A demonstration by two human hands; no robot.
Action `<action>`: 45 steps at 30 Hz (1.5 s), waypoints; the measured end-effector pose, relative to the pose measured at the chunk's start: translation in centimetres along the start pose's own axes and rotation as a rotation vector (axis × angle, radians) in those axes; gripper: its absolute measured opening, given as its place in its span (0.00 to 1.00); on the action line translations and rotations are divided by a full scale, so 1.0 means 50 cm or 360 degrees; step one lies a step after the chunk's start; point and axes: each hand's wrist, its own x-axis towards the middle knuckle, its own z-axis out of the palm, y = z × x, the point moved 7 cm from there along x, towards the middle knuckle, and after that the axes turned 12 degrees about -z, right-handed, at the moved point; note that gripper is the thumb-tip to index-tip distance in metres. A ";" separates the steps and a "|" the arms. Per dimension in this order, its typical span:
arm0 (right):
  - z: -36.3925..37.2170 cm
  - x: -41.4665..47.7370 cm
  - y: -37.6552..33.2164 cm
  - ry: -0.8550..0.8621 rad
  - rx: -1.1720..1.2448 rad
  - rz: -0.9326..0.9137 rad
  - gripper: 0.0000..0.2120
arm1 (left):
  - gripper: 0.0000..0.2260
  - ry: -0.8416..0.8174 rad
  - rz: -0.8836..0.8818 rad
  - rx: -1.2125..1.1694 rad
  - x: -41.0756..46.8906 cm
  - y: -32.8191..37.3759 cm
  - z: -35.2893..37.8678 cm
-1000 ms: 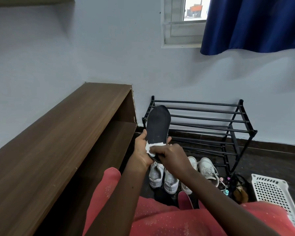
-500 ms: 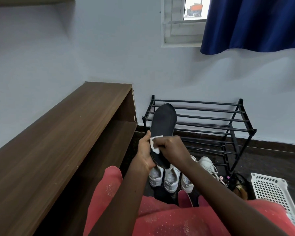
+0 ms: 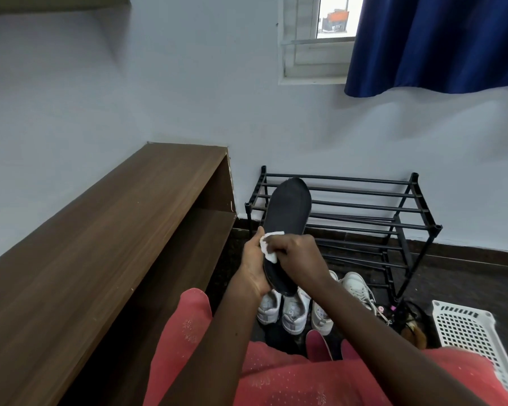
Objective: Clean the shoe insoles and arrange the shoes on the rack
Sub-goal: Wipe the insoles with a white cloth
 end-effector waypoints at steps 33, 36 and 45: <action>-0.012 -0.035 -0.048 -0.0271 0.0248 0.0252 0.15 | 0.28 -0.0100 0.0009 -0.0144 -0.030 0.028 0.007; -0.014 0.008 -0.018 -0.0312 0.0140 0.0348 0.19 | 0.25 -0.0097 -0.0015 -0.0061 -0.031 0.005 0.014; -0.002 -0.026 -0.043 -0.0296 0.0299 0.0458 0.16 | 0.28 -0.0110 -0.0018 -0.0093 -0.032 0.007 0.003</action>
